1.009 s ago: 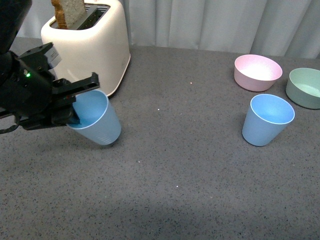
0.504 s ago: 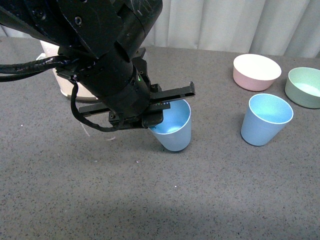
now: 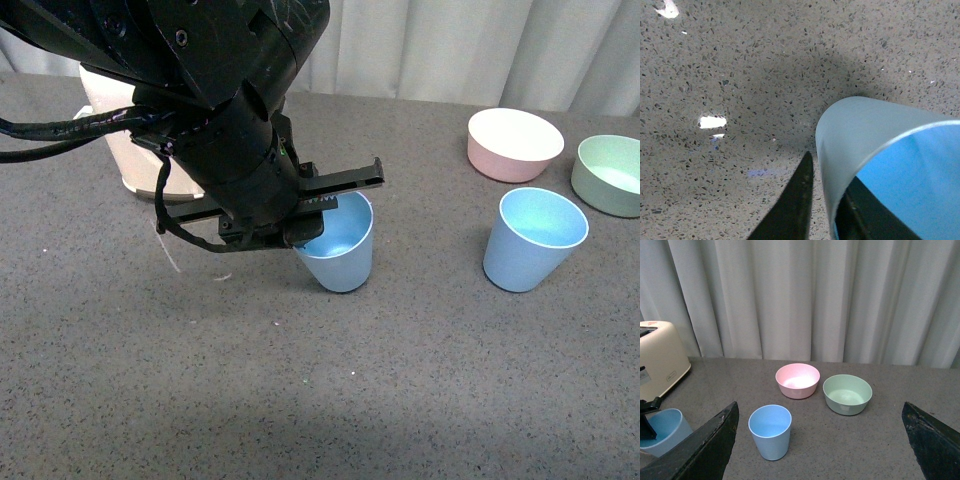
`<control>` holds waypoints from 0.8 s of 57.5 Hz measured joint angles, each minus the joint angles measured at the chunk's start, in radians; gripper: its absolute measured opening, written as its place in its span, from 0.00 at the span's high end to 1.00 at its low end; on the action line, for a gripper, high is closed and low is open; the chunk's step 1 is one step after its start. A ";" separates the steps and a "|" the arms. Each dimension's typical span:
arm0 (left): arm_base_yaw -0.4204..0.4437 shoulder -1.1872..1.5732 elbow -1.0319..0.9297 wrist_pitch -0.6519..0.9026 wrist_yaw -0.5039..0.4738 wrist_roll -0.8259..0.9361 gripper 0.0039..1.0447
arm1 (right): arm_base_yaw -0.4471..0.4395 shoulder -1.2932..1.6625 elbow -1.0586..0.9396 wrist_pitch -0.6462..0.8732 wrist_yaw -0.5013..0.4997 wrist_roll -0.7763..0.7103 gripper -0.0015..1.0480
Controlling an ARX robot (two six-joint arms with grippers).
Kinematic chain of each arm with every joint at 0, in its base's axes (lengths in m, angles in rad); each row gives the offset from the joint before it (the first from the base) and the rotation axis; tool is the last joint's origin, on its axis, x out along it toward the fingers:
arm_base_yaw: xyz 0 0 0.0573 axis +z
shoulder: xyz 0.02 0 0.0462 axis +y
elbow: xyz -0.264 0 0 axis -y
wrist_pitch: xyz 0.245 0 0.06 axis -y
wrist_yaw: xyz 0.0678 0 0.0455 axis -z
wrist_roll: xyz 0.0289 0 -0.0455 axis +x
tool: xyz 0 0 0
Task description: Stack blue cups with both arms
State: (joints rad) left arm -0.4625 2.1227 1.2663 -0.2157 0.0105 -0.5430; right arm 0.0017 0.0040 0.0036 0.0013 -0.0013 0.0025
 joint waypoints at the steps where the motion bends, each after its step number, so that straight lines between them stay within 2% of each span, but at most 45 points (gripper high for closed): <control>1: 0.000 0.000 0.000 0.000 0.000 -0.002 0.84 | 0.000 0.000 0.000 0.000 0.000 0.000 0.09; 7: 0.000 0.000 0.003 0.000 -0.004 -0.016 0.70 | 0.000 0.000 0.000 0.000 0.000 0.000 0.09; 19: 0.006 -0.081 -0.023 0.051 -0.050 -0.068 0.27 | 0.000 0.000 0.000 0.000 0.000 0.000 0.09; 27: 0.008 -0.105 -0.023 0.057 -0.055 -0.070 0.07 | 0.000 0.000 0.000 0.000 0.000 0.000 0.09; 29: 0.009 -0.105 -0.023 0.057 -0.055 -0.069 0.04 | 0.000 0.000 0.000 0.000 0.000 0.000 0.09; 31: 0.009 -0.105 -0.024 0.058 -0.056 -0.069 0.05 | 0.000 0.000 0.000 0.000 0.000 0.000 0.09; 33: 0.005 -0.098 -0.061 0.154 -0.120 -0.025 0.09 | 0.000 0.000 0.000 0.000 0.000 0.000 0.09; 35: 0.006 -0.098 -0.127 0.324 -0.220 0.043 0.14 | 0.000 0.000 0.000 0.000 0.000 0.000 0.09; 37: 0.013 -0.103 -0.262 0.610 -0.348 0.177 0.23 | 0.000 0.000 0.000 0.000 -0.001 0.000 0.09; 40: 0.027 -0.115 -0.379 0.829 -0.384 0.266 0.30 | 0.000 0.000 0.000 0.000 0.000 0.000 0.09; 46: 0.077 -0.176 -0.589 1.279 -0.370 0.419 0.45 | 0.000 0.000 0.000 -0.001 0.003 0.000 0.09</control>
State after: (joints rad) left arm -0.3851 1.9469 0.6769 1.0630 -0.3595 -0.1238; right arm 0.0017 0.0040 0.0036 0.0006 0.0013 0.0025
